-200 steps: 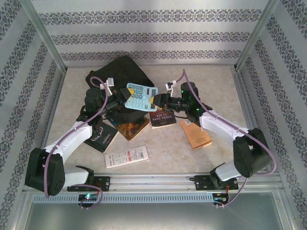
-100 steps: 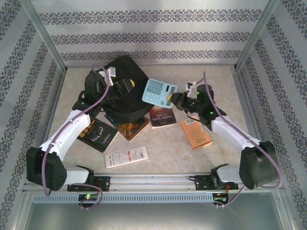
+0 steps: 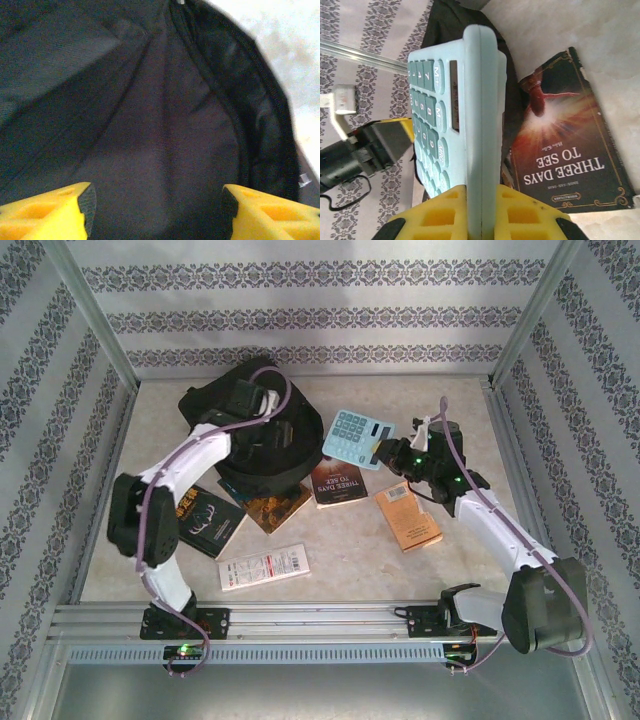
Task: Pack the student bag
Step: Open the student bag at the top-center of the table.
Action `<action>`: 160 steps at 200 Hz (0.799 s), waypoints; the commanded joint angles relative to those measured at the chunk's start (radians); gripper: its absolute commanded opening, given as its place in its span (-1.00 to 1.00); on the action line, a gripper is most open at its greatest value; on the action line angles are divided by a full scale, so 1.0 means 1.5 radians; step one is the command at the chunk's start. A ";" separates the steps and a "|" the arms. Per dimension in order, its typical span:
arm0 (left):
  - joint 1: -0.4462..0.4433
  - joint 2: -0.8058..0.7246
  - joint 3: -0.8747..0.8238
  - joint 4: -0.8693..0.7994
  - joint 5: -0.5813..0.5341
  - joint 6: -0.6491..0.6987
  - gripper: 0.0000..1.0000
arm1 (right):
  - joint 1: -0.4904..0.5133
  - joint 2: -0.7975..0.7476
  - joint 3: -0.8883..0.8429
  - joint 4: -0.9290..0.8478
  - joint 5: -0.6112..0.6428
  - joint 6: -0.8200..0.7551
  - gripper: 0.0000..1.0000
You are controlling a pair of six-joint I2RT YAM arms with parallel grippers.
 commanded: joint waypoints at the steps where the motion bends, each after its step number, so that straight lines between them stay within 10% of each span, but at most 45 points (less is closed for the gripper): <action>1: -0.026 0.066 0.059 -0.076 -0.045 0.100 0.45 | -0.023 -0.026 -0.011 0.004 -0.004 -0.018 -0.88; 75: -0.039 0.225 0.102 -0.097 -0.066 0.107 0.47 | -0.048 -0.035 -0.026 0.013 -0.021 -0.011 -0.87; 133: -0.041 0.234 0.115 -0.105 -0.079 0.082 -0.92 | -0.047 -0.040 -0.025 0.015 -0.021 -0.011 -0.89; 160: -0.038 0.186 0.118 -0.102 -0.086 0.082 -1.00 | -0.041 -0.044 -0.024 0.014 -0.015 -0.014 -0.89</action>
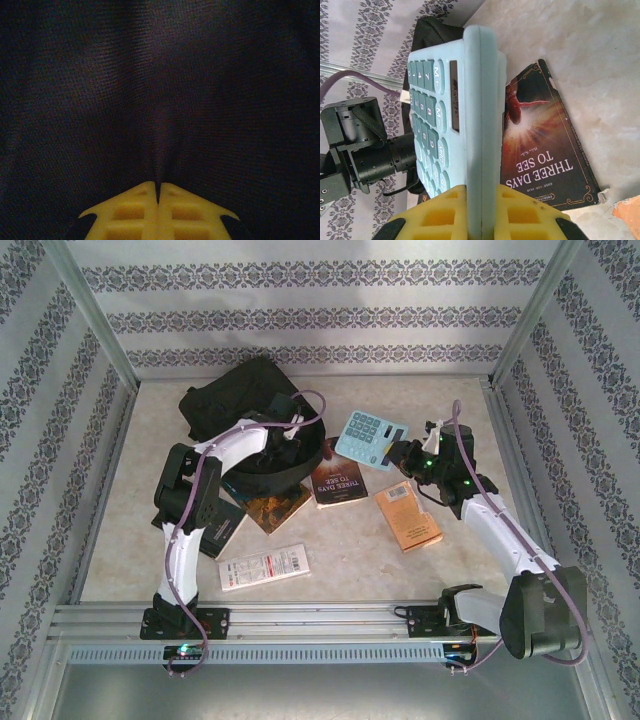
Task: Pack the student bag
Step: Open the student bag at the top-center of the table.
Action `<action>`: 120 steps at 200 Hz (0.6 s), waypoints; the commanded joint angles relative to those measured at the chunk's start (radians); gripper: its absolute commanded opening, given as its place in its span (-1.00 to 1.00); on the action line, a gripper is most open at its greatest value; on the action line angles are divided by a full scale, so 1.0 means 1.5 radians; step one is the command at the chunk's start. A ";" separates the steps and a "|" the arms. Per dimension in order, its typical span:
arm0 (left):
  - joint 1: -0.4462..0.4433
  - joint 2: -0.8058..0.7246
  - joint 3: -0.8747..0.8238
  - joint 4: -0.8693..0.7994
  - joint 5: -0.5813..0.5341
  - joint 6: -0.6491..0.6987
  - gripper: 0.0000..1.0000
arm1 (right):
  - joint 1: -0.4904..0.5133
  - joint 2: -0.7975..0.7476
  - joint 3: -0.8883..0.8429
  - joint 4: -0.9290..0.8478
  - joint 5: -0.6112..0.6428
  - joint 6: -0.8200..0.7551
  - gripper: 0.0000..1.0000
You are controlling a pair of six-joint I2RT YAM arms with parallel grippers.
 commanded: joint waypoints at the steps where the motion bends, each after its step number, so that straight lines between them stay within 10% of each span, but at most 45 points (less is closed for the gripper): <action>1: 0.001 -0.038 0.002 -0.045 -0.020 -0.003 -1.00 | 0.006 -0.021 -0.003 0.026 -0.008 -0.009 -0.89; 120: 0.036 -0.243 0.023 -0.039 0.030 -0.058 -1.00 | 0.105 0.037 0.075 -0.022 0.041 -0.011 -0.85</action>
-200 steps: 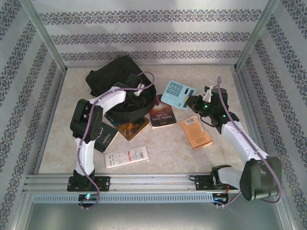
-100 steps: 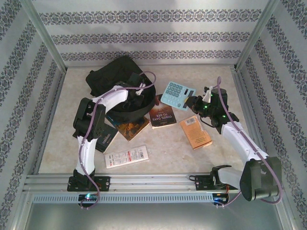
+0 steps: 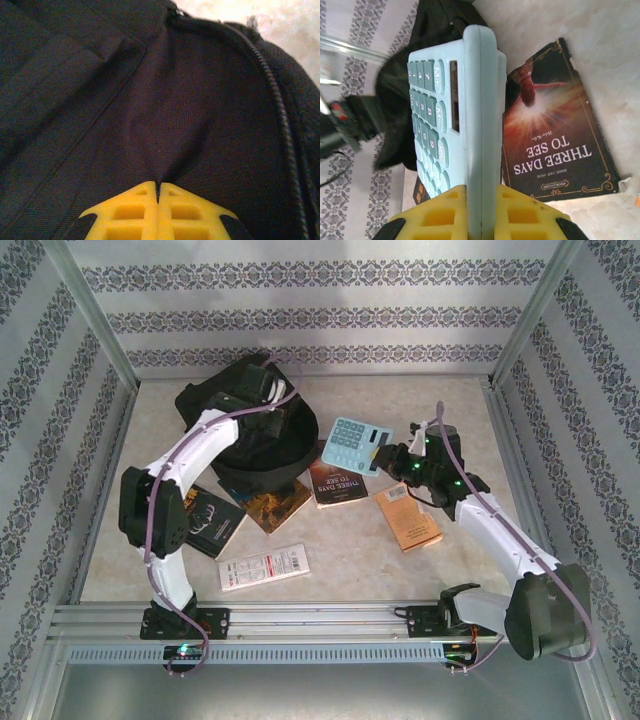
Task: Pack the student bag
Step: Open the student bag at the top-center of the table.
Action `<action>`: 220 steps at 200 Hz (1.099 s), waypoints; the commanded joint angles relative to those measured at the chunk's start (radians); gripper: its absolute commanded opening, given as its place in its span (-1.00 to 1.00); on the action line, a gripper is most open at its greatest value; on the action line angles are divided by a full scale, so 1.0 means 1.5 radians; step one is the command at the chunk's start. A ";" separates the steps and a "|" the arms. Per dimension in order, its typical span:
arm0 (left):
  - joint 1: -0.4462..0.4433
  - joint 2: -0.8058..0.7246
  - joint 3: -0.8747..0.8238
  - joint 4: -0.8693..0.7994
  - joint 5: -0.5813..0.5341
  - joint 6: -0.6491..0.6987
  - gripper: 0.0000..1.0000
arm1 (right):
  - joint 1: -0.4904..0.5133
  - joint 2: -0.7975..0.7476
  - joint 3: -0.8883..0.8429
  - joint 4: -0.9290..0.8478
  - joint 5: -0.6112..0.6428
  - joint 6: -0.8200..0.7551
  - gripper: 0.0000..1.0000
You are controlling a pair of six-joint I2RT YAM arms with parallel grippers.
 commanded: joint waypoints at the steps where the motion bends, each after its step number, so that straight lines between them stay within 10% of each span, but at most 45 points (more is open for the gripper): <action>1: 0.006 -0.050 0.008 0.004 0.052 -0.040 -1.00 | 0.028 0.031 0.054 0.004 0.018 0.005 -0.85; 71: 0.008 -0.069 0.004 0.022 0.215 -0.114 -1.00 | 0.109 0.229 0.177 0.051 0.012 0.142 -0.93; 120: 0.008 -0.121 -0.016 -0.007 0.081 -0.101 0.00 | 0.129 0.279 0.193 0.126 -0.010 0.217 -0.93; 220: -0.035 -0.191 -0.115 -0.015 0.163 -0.037 0.48 | 0.133 0.287 0.191 0.164 -0.023 0.232 -0.93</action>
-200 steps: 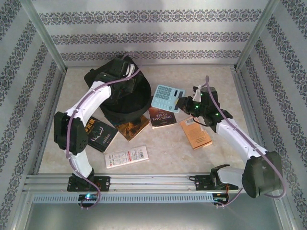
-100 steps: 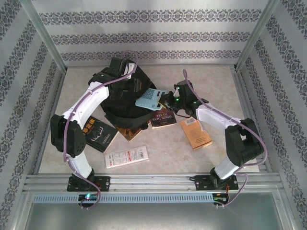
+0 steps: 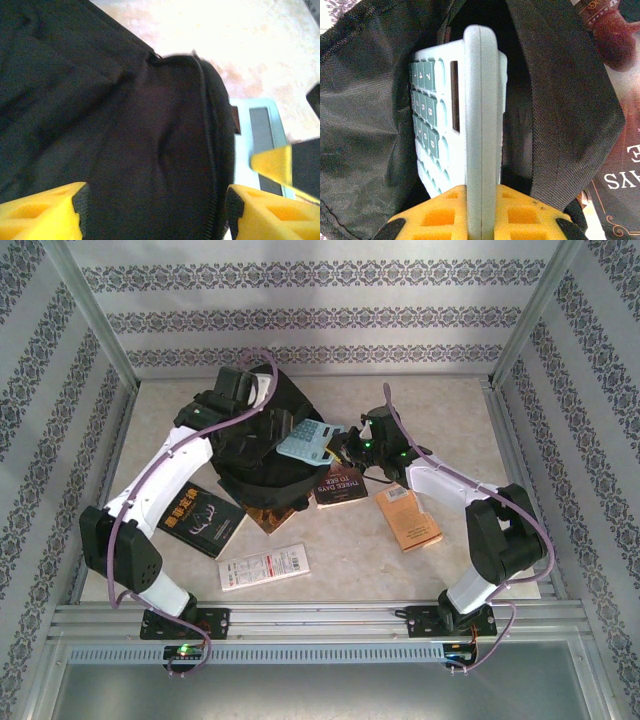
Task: Pack the student bag
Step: Open the student bag at the top-center of the table.
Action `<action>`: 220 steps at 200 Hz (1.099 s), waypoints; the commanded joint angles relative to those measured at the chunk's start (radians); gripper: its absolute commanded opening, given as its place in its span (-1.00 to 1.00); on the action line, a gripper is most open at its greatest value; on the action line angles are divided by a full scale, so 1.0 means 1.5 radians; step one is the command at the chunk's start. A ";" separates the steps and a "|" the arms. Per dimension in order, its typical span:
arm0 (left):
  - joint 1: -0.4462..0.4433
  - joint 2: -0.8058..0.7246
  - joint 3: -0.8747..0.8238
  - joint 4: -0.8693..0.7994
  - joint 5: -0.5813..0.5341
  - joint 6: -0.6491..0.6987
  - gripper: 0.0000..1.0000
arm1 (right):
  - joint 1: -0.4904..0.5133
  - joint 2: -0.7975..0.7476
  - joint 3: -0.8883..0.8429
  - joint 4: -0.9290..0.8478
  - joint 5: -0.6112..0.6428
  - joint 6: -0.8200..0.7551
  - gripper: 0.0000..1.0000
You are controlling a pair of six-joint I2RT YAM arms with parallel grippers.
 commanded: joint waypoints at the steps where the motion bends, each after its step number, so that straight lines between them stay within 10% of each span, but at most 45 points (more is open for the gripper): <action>1: -0.019 -0.020 -0.027 -0.012 0.039 0.037 0.48 | 0.010 0.002 0.027 0.058 -0.016 0.006 -0.93; 59: -0.022 -0.005 -0.069 -0.003 -0.065 0.068 0.33 | 0.011 0.001 0.027 0.058 -0.015 0.005 -0.94; 103: -0.022 0.007 -0.050 0.044 -0.133 0.086 -1.00 | 0.019 -0.011 0.025 0.019 0.012 -0.019 -0.94; 220: -0.022 -0.015 0.066 0.113 -0.100 0.094 -1.00 | 0.092 0.125 0.281 -0.251 0.194 -0.038 -0.85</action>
